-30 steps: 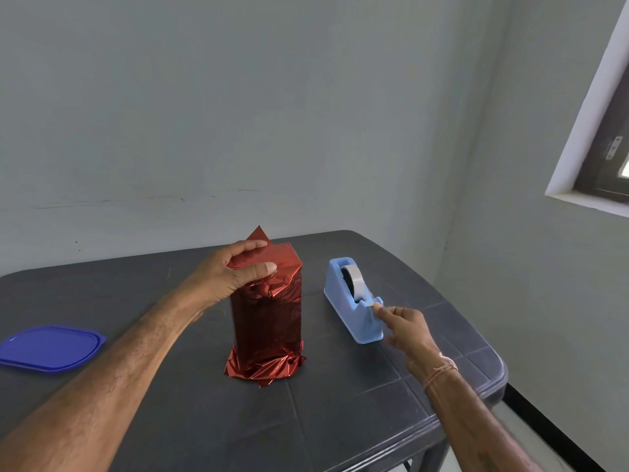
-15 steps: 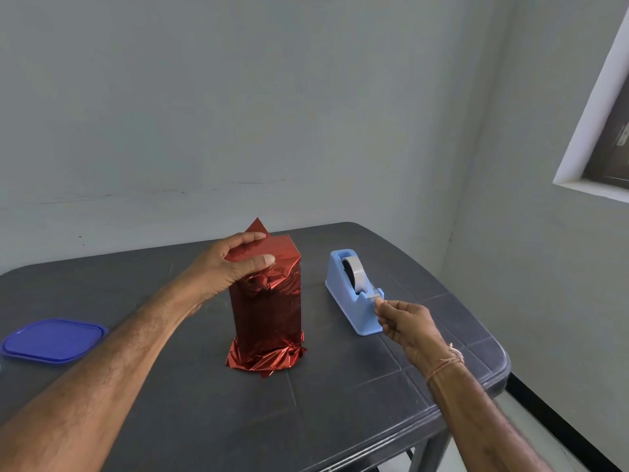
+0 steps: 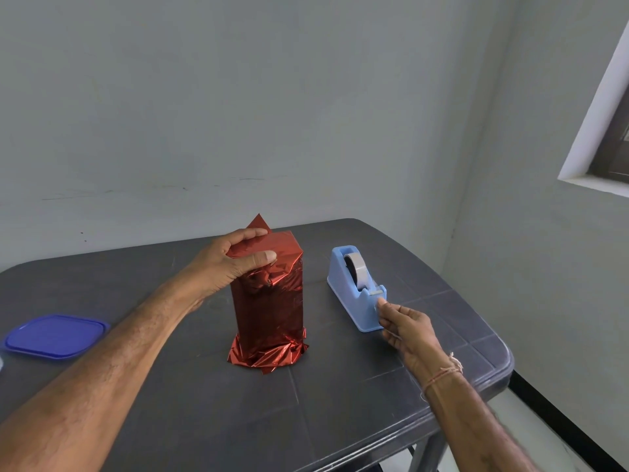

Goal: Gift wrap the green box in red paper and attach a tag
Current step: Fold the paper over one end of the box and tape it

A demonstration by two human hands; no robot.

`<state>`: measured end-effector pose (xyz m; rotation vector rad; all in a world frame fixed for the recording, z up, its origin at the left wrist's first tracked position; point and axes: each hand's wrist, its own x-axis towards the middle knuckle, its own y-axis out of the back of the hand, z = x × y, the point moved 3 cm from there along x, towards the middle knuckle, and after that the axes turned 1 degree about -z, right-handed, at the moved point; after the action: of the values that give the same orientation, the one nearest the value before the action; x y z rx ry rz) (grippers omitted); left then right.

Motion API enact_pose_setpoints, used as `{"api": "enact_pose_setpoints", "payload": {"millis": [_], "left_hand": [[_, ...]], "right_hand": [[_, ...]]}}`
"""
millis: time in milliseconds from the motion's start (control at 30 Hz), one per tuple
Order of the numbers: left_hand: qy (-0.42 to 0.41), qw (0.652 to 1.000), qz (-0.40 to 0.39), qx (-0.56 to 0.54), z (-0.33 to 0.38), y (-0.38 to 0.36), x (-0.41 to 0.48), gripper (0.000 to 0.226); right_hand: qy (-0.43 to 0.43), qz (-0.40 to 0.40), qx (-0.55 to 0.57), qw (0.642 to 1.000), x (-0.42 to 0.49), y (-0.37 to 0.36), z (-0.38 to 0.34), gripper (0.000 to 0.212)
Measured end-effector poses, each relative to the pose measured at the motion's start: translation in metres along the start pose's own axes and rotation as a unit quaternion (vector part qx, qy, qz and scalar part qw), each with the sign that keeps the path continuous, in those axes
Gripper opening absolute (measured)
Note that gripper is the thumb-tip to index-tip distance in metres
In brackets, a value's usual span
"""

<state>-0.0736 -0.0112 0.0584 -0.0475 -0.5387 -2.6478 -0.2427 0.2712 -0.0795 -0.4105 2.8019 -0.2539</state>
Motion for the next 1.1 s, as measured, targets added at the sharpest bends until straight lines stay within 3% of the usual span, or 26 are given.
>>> {"api": "enact_pose_setpoints", "payload": {"millis": [200, 600, 833, 1000, 1100], "left_hand": [[-0.009, 1.0, 0.005, -0.004, -0.002, 0.0, 0.001, 0.064], [-0.008, 1.0, 0.004, -0.006, -0.001, 0.0, 0.002, 0.063], [-0.009, 1.0, 0.004, -0.01, 0.001, -0.002, -0.001, 0.065], [-0.011, 1.0, 0.0, -0.021, 0.003, -0.001, -0.001, 0.065], [-0.008, 1.0, -0.002, -0.019, 0.002, 0.0, 0.0, 0.065]], "right_hand": [[0.028, -0.016, -0.011, 0.999, 0.001, 0.002, 0.005, 0.028], [0.059, 0.025, -0.074, 0.995, 0.014, 0.0, 0.009, 0.023], [0.075, 0.103, -0.189, 0.974, 0.011, 0.004, 0.023, 0.017], [0.031, -0.009, -0.131, 0.991, -0.009, 0.009, 0.019, 0.023], [0.053, -0.087, -0.129, 0.986, -0.026, -0.001, -0.004, 0.024]]}}
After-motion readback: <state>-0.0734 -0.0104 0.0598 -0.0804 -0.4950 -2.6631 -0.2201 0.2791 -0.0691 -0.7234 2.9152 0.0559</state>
